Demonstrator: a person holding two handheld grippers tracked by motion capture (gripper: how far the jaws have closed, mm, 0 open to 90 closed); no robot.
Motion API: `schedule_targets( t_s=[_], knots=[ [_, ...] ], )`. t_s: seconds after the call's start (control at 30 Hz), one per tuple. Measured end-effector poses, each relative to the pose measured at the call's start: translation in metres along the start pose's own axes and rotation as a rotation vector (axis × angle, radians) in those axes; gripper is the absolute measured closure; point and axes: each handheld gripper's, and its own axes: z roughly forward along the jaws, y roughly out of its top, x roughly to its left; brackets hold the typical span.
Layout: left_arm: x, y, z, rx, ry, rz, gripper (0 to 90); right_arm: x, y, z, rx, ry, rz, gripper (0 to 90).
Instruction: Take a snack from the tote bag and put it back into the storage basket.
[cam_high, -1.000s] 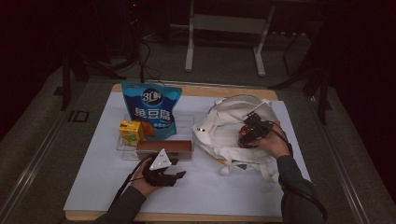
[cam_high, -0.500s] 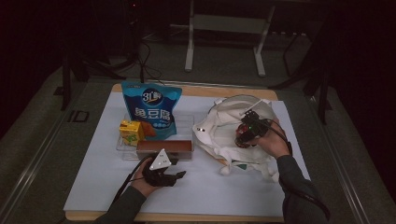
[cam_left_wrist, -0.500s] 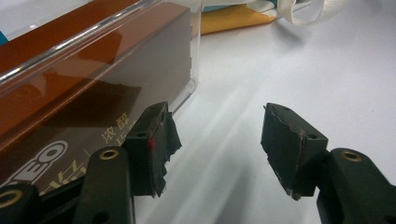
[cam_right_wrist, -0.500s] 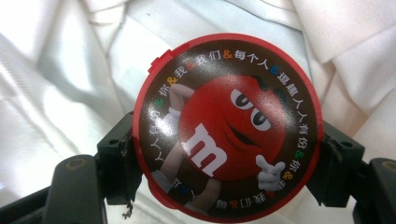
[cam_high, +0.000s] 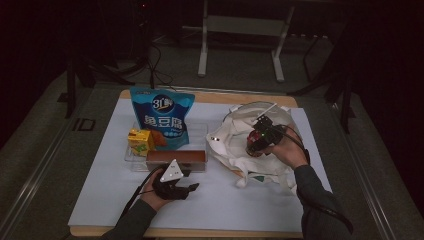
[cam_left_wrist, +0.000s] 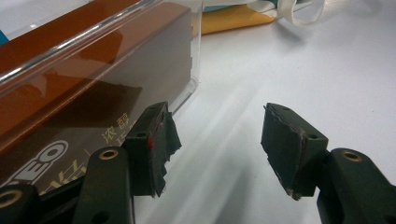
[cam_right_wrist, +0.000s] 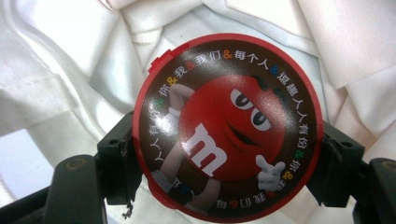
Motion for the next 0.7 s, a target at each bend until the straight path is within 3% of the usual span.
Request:
schedule_targets(
  t_s=[0.7],
  knots=[
    [0.0, 0.0, 0.0, -0.001, -0.002, -0.001, 42.2, 0.021, 0.021, -0.014, -0.034, 0.045, -0.029, 25.7]
  ],
)
